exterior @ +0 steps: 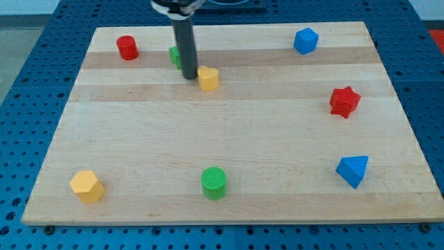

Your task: Place the blue cube at the bottom right of the yellow heart

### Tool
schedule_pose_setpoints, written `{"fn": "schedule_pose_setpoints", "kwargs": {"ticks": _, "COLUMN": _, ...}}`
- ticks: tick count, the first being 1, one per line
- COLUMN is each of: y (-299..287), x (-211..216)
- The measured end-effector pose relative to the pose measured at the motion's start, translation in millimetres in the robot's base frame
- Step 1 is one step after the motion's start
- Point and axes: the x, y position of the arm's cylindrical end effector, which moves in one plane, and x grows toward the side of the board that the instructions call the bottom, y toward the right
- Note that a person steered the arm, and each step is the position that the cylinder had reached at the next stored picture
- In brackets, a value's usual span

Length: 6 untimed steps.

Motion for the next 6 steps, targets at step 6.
{"fn": "schedule_pose_setpoints", "kwargs": {"ticks": 6, "y": 155.5, "x": -115.7}}
